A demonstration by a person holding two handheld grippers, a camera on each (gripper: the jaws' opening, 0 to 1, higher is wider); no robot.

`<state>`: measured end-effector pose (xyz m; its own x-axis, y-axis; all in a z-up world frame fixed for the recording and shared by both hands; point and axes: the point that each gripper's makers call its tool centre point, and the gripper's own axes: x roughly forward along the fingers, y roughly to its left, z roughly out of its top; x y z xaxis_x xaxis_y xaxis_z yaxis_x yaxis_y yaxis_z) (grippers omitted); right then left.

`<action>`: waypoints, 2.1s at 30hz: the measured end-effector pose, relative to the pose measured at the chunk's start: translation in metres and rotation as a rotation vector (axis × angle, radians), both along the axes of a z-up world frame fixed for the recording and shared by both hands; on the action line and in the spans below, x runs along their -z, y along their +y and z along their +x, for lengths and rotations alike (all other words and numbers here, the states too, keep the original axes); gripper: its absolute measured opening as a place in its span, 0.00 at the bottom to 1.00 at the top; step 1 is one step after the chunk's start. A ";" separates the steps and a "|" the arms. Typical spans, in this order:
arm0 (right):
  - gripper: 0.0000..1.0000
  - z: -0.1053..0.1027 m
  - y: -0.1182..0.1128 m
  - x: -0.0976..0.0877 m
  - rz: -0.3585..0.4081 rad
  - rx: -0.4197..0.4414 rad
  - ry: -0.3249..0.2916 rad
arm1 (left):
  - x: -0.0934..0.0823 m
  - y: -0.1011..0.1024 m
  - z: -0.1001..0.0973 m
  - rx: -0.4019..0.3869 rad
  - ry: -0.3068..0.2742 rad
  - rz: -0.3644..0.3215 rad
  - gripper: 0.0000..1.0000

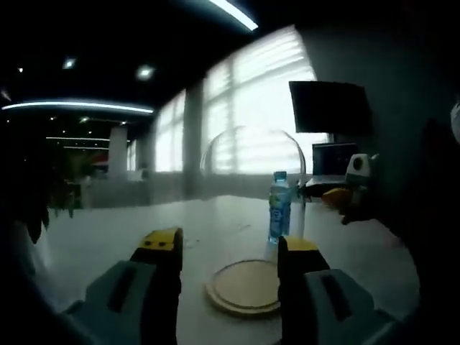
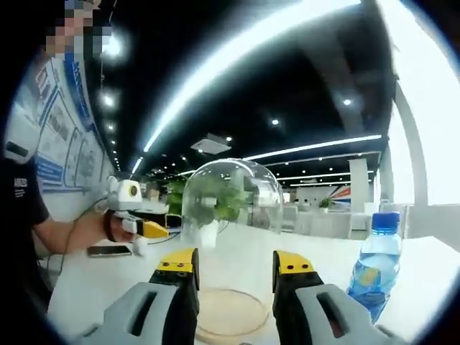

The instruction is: Open the cover put in the Mizone put the cover back on

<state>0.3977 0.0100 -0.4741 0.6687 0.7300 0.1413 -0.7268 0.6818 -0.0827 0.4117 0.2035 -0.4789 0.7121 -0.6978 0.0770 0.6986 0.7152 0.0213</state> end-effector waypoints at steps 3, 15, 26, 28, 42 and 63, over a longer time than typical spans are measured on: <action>0.36 0.004 0.000 -0.002 -0.010 0.000 0.005 | -0.002 0.001 -0.003 0.002 0.005 -0.008 0.46; 0.40 0.018 0.011 -0.015 -0.045 -0.050 -0.021 | -0.020 -0.020 0.015 0.054 0.000 0.021 0.44; 0.44 0.029 0.021 -0.025 -0.051 -0.100 0.001 | -0.022 -0.029 0.009 0.120 -0.019 0.080 0.52; 0.46 0.029 0.025 -0.026 -0.057 -0.121 0.004 | -0.022 -0.031 0.009 0.138 -0.007 0.079 0.52; 0.57 0.035 0.043 -0.010 -0.220 -0.236 0.036 | -0.017 -0.032 0.032 0.267 0.049 0.079 0.50; 0.61 0.044 0.045 -0.004 -0.119 -0.386 0.155 | -0.014 -0.056 0.040 0.429 0.079 0.058 0.58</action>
<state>0.4421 0.0550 -0.4698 0.3500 0.9359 -0.0391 -0.9367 0.3498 -0.0142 0.4516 0.1478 -0.4651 0.3593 -0.9331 -0.0139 0.9331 0.3595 -0.0124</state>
